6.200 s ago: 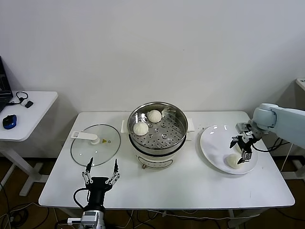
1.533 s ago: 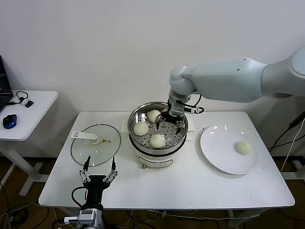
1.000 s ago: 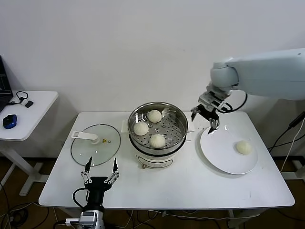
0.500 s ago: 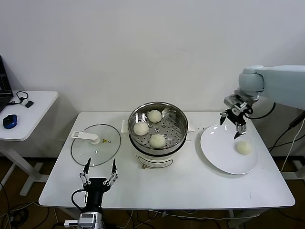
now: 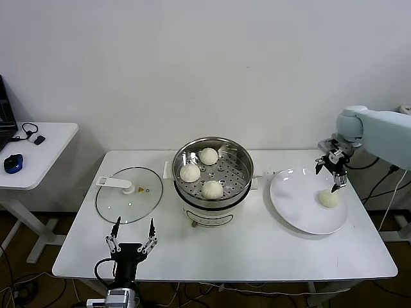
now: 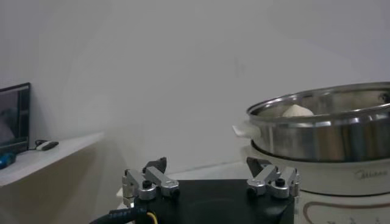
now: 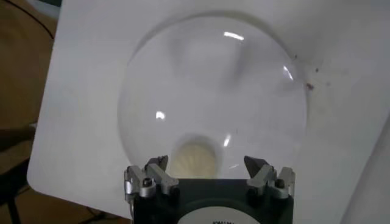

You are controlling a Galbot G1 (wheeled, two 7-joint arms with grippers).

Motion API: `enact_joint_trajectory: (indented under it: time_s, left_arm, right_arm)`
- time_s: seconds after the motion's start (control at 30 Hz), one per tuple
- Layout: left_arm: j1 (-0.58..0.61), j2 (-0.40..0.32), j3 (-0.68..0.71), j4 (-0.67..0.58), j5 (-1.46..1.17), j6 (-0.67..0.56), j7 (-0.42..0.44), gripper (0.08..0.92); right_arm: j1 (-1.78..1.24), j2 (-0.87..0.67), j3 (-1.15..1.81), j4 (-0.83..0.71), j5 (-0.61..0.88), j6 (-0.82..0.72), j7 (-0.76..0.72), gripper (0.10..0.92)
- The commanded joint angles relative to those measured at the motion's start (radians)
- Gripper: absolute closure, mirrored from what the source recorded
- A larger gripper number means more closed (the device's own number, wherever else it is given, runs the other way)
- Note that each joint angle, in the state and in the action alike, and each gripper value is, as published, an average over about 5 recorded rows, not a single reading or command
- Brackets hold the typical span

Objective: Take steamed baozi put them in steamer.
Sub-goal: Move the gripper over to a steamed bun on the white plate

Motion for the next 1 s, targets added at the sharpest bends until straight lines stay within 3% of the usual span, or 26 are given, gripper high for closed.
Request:
enact_joint_trajectory:
  time_s: [0.03, 1.0]
  left_arm:
    - [0.0, -0.049, 0.002, 0.013, 0.01, -0.001, 0.0, 0.177]
    - [-0.004, -0.049, 0.006, 0.027, 0.015, 0.001, 0.002, 0.177]
  right_arm:
    - [-0.277, 0.018, 0.307, -0.321, -0.157, 0.041, -0.018, 0.203]
    - [-0.394, 0.059, 0.46, -0.401, -0.212, 0.042, -0.02, 0.203]
